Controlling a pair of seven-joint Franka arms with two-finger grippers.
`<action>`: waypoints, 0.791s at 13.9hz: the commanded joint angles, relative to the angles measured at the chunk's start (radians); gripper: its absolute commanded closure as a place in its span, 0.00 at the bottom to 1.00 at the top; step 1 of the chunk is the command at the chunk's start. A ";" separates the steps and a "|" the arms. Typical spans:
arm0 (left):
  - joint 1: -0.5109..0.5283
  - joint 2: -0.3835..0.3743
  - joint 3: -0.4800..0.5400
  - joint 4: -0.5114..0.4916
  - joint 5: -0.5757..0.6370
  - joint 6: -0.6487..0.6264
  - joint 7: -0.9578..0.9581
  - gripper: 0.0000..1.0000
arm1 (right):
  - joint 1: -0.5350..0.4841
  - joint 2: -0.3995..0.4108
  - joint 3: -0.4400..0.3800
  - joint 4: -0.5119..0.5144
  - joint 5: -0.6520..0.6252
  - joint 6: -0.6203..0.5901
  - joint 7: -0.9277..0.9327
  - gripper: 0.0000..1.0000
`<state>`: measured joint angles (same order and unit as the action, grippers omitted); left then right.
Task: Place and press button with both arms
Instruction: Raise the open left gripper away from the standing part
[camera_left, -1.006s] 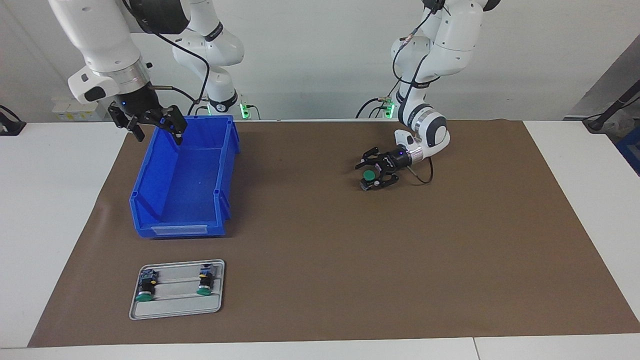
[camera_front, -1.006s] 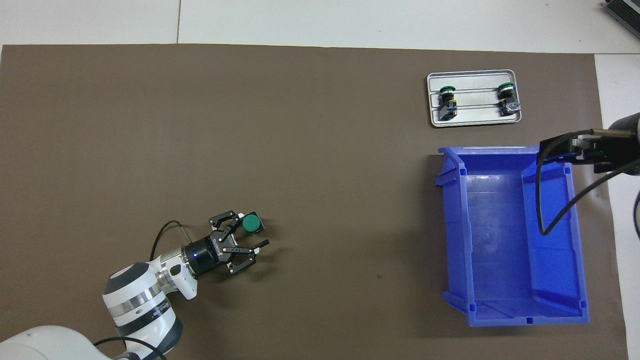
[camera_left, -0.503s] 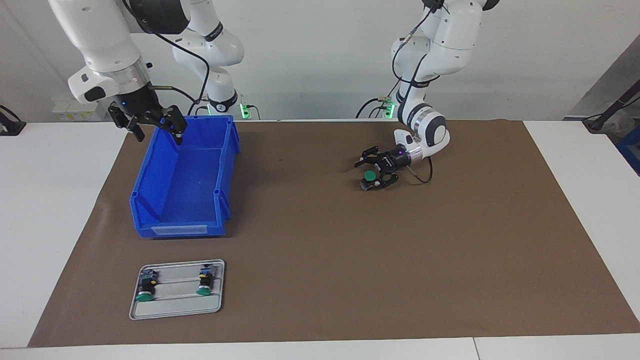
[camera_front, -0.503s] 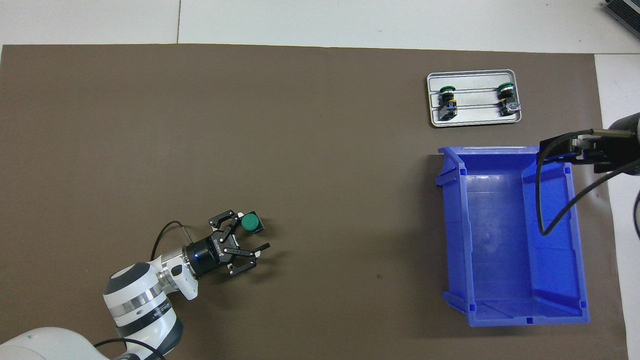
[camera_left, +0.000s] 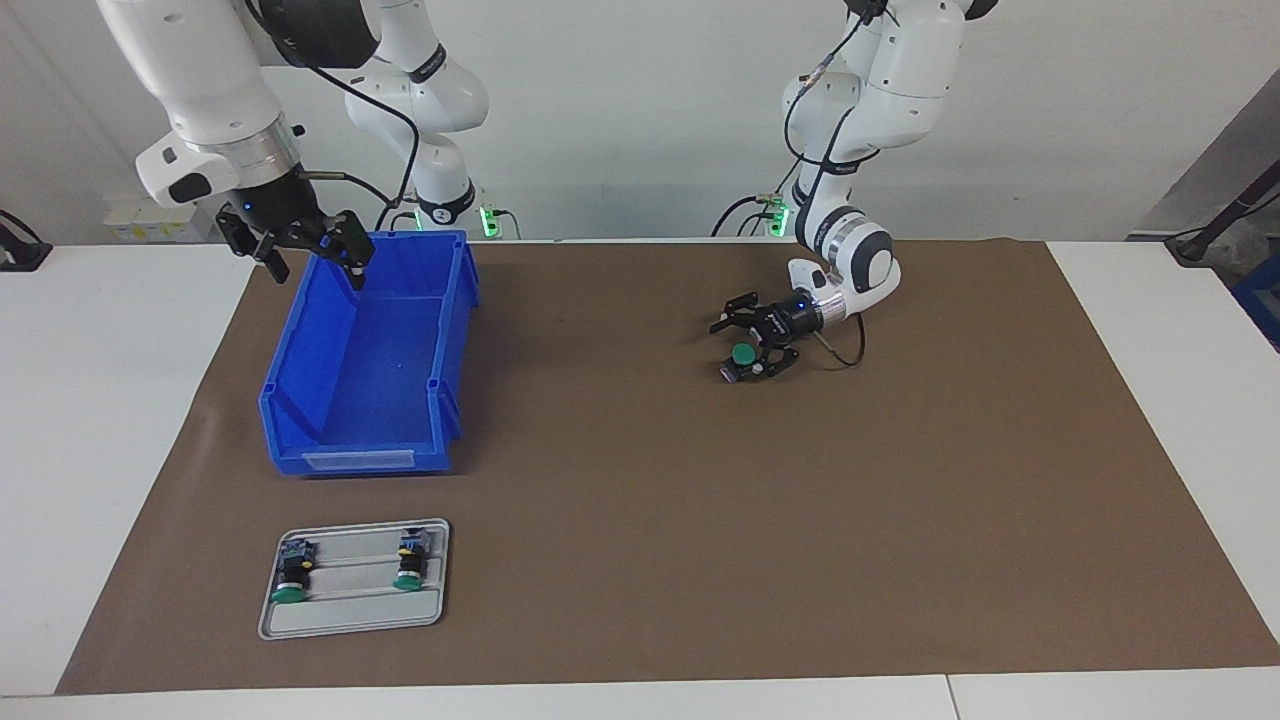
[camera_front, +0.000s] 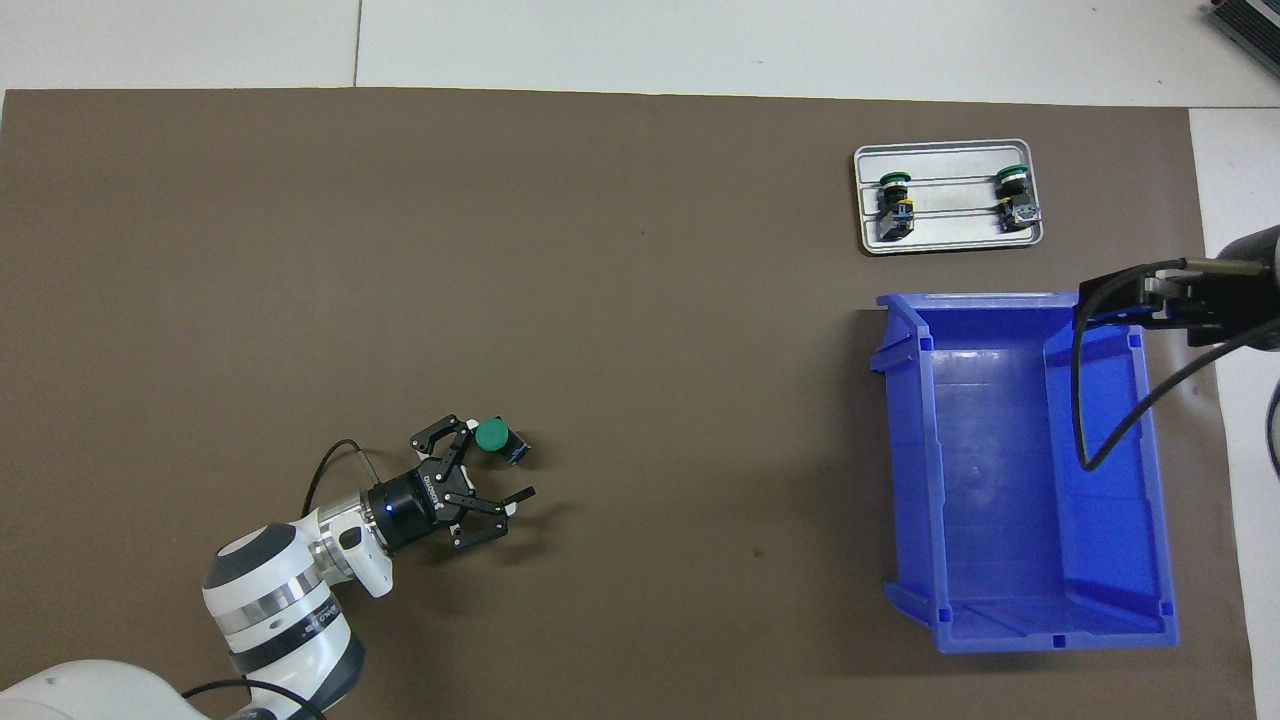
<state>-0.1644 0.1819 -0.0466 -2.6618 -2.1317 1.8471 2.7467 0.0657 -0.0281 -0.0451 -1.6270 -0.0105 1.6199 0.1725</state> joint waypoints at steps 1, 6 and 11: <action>-0.015 -0.036 0.010 -0.021 0.001 0.034 0.076 0.02 | -0.001 -0.023 0.004 -0.028 -0.012 0.015 0.009 0.00; -0.017 -0.050 0.007 -0.020 0.001 0.034 0.051 0.02 | -0.001 -0.023 0.004 -0.028 -0.011 0.014 0.009 0.00; -0.003 -0.059 0.010 -0.009 0.001 0.030 0.002 0.02 | -0.001 -0.023 0.004 -0.028 -0.011 0.014 0.009 0.00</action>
<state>-0.1645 0.1562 -0.0449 -2.6620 -2.1315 1.8632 2.7271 0.0657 -0.0281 -0.0451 -1.6270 -0.0105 1.6199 0.1725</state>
